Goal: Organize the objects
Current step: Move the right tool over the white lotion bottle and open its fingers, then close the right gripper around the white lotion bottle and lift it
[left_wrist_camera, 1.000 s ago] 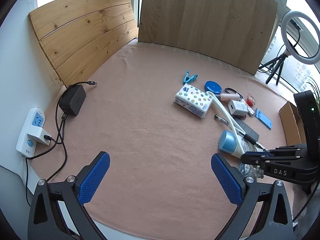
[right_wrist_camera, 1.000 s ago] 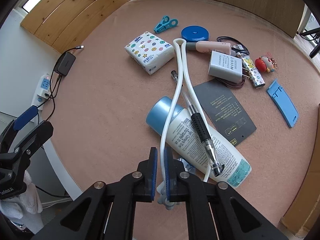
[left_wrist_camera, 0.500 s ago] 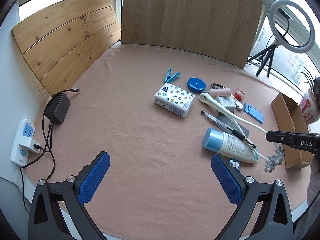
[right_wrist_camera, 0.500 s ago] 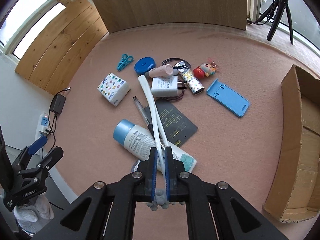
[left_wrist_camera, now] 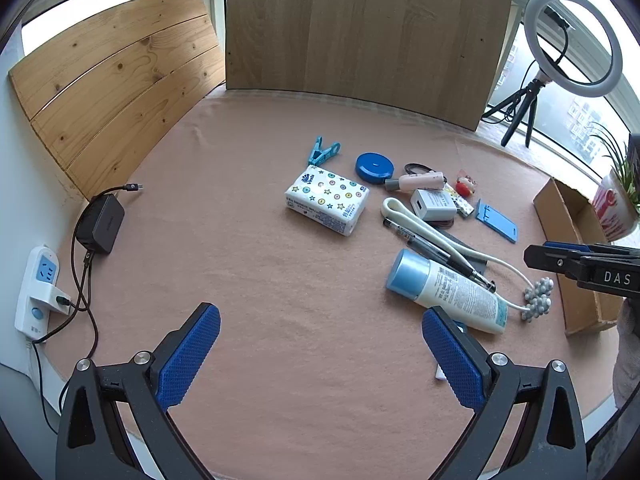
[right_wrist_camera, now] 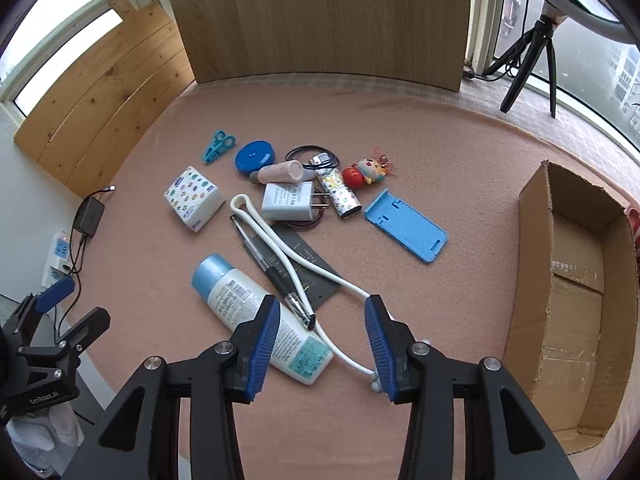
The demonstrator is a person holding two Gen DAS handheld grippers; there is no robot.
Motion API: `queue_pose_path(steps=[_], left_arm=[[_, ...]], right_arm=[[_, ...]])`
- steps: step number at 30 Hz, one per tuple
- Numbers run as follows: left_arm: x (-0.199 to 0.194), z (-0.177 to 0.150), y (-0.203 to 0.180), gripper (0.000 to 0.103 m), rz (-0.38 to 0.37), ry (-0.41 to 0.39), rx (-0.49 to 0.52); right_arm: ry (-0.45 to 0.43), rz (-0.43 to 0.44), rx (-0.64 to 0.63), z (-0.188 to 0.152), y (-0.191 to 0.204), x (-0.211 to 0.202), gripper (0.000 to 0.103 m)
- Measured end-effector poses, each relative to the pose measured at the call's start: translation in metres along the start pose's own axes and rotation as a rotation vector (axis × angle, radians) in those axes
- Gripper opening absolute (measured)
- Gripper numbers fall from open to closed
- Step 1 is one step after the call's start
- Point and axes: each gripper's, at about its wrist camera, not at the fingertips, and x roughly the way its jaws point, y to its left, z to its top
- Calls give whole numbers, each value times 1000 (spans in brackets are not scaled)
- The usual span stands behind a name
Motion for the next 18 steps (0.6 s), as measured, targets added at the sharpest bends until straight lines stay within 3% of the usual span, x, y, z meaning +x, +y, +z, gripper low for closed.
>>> queue_pose_path(steps=[4,6,11,14,18], left_arm=[[3,-3,1,103,-1,10,-8],[5,-4,1,102,-3,16,-11],[7,-11,-5,99,-32,25,4],[10,-17,-17,97,-85,41,32],[21,-26,-47,85,-184,88,98]], right_arm=[[58,128,-32,4,19,19,38],[91,154,-43,6,25,32,32],[180,198,-11,10,27,65,32],[205,204,9,8,24,74,32],[221,210,18,9,21,81,32]])
